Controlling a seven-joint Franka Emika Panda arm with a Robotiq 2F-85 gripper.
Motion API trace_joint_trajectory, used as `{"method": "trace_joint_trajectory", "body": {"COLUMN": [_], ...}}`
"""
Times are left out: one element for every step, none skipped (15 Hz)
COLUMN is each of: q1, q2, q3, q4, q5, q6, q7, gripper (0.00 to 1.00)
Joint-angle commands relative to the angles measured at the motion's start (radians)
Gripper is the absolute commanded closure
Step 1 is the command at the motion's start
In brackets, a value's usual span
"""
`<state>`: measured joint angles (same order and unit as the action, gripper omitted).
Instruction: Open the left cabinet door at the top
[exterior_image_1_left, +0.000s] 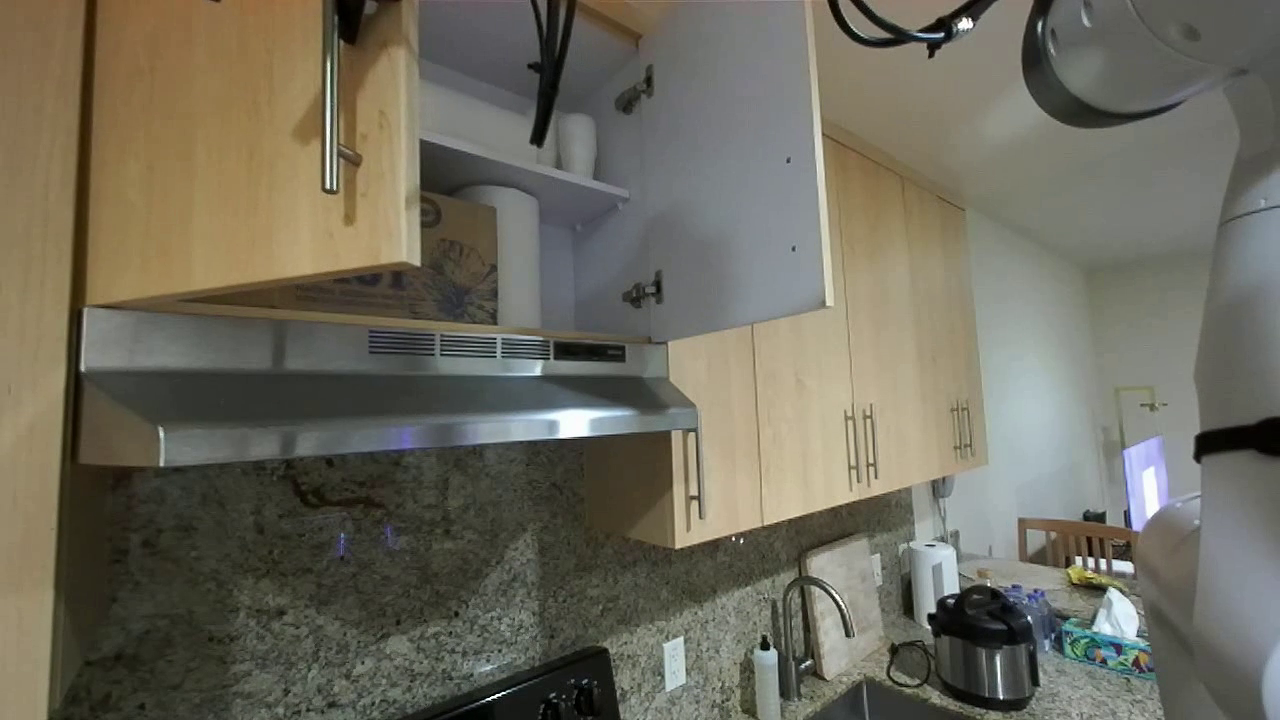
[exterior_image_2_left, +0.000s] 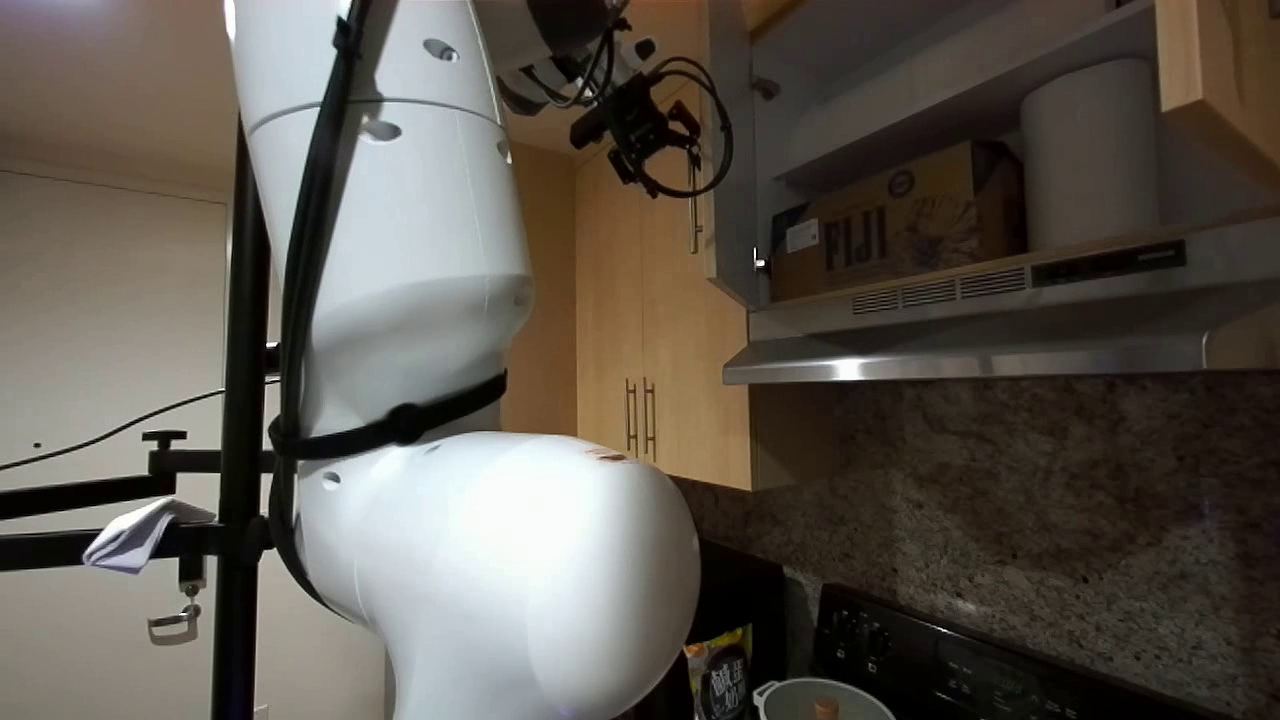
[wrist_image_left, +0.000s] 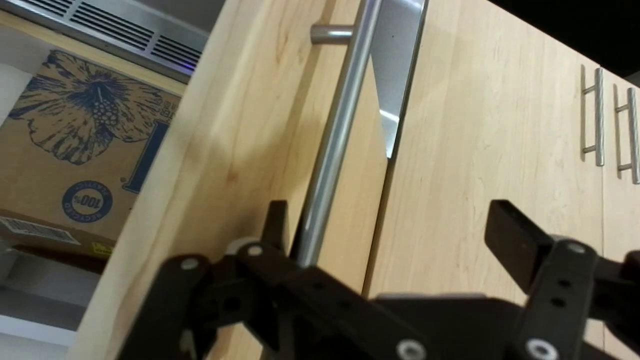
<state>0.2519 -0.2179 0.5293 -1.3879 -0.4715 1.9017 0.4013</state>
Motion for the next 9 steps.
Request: {"method": "trace_joint_trajectory", "body": {"q1": [0.004,0.003,0.003,0.004,0.006,0.007,0.01,0.012,0.013], "q2": [0.069,0.074,0.075,0.074,0.068,0.062,0.056,0.051,0.047], "q3": [0.06,0.072,0.082,0.091,0.101,0.111,0.12,0.131,0.142], "q4": [0.12,0.124,0.128,0.132,0.136,0.139,0.142,0.146,0.15], "q5": [-0.1,-0.122,-0.143,-0.164,-0.183,-0.203,-0.219,-0.228,-0.236], "q6": [0.068,0.064,0.055,0.046,0.029,0.013,0.0,-0.012,-0.022], "q7": [0.035,0.051,0.063,0.077,0.09,0.104,0.107,0.109,0.107], "gripper": [0.0,0.0,0.0,0.0,0.0,0.0,0.0,0.0,0.0]}}
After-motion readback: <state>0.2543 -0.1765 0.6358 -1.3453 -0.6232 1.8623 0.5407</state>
